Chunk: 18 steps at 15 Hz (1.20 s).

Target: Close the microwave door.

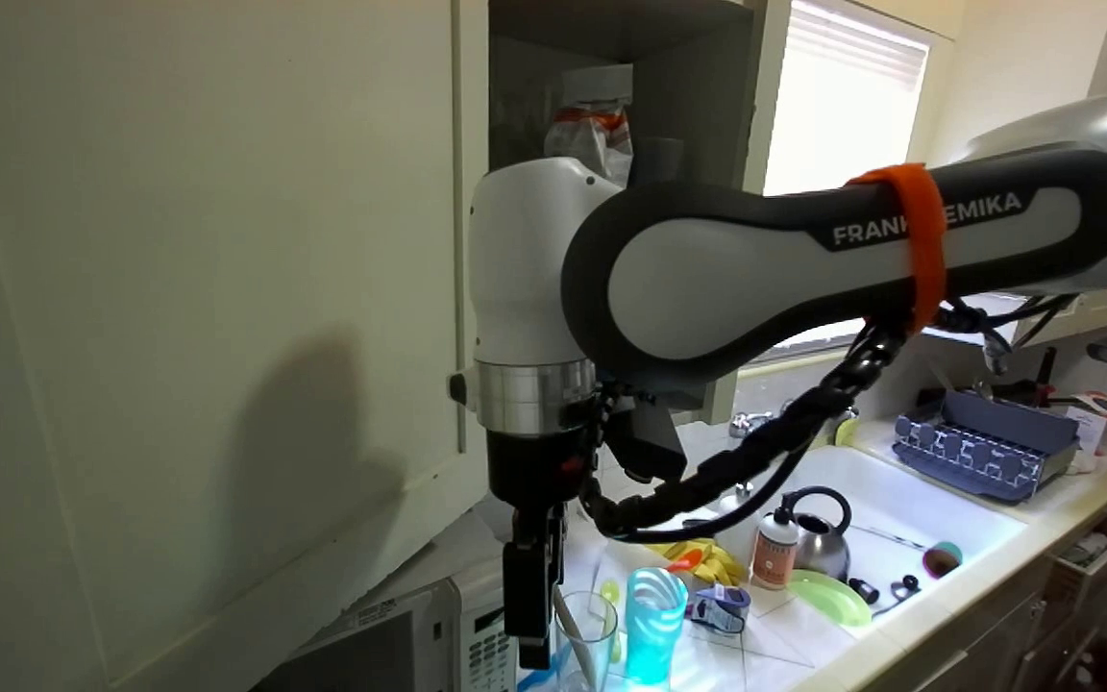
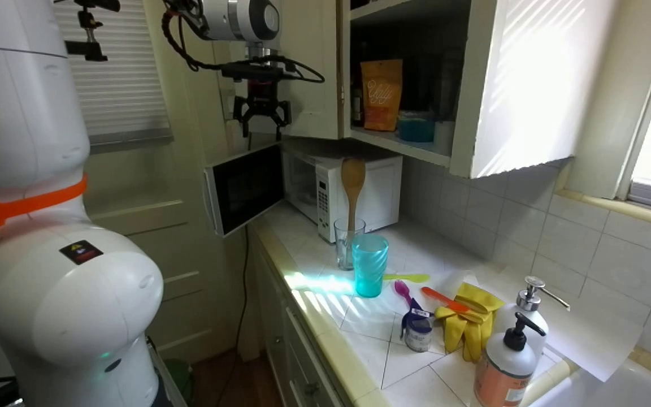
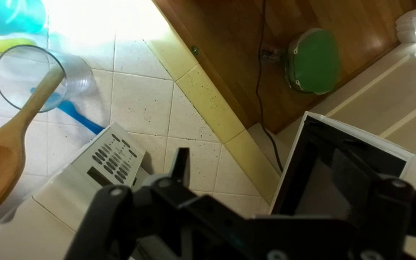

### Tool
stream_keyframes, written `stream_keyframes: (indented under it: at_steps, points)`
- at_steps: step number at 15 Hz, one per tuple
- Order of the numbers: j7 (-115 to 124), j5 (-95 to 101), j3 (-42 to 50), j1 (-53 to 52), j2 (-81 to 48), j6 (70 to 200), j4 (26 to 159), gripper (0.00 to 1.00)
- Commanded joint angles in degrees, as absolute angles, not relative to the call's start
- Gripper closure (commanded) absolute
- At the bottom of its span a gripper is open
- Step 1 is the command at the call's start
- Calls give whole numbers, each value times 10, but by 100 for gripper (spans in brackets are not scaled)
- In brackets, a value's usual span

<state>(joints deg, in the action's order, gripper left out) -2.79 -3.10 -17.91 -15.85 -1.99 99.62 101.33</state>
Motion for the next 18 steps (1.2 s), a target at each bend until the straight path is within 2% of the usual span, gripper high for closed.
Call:
stream_keyframes:
  at_steps: [1,5,6,7,10,16,18]
  points:
    - [-91,-2,-185,-173,-69,1000,972,0]
    - [-156,56,-200,-201,-146,1003,893,0]
    - [-169,70,-204,-210,-163,1007,876,8]
    - [-184,85,-207,-218,-179,1007,859,25]
    - [-232,117,-217,-247,-222,1004,802,51]
    - [-342,148,-235,-296,-272,1002,723,95]
    - [-369,157,-239,-310,-280,1008,711,100]
